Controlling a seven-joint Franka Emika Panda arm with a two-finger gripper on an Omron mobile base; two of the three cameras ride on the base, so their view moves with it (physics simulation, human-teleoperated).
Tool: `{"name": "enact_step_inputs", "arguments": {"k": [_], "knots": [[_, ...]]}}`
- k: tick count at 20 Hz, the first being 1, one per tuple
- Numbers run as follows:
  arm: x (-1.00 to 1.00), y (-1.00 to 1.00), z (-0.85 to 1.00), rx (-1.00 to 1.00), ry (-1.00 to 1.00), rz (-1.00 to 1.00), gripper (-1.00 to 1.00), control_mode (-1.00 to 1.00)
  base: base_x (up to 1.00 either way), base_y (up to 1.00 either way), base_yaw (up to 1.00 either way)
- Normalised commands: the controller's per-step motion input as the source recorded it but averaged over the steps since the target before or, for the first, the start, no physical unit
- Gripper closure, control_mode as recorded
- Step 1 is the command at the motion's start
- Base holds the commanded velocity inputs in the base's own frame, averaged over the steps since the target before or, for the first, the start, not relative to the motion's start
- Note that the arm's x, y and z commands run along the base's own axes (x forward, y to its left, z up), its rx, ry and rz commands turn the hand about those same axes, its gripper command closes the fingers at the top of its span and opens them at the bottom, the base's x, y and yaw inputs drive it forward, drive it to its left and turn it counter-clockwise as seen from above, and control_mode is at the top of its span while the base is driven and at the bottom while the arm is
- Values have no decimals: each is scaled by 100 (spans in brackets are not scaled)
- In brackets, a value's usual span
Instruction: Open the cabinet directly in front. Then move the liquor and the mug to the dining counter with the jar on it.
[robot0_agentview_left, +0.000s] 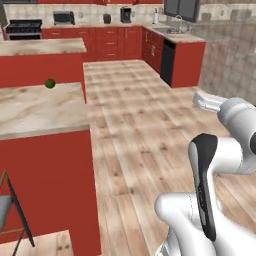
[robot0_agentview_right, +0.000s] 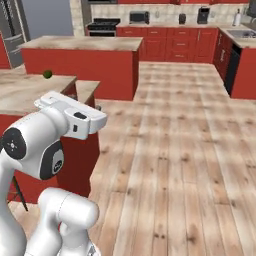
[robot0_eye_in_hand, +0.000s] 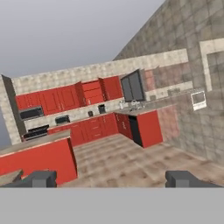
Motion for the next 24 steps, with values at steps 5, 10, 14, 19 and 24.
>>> {"name": "enact_step_inputs", "arguments": {"k": [5, 10, 14, 19, 24], "knots": [[0, 0, 0, 0, 0, 0, -100, 100, 100, -86, 0], [0, 0, 0, 0, 0, 0, -100, 100, 100, -46, 0], [0, 0, 0, 0, 0, 0, -100, 100, 100, -9, 0], [0, 0, 0, 0, 0, 0, -100, 100, 100, 4, 0], [0, 0, 0, 0, 0, 0, -100, 100, 100, 1, 0]]}}
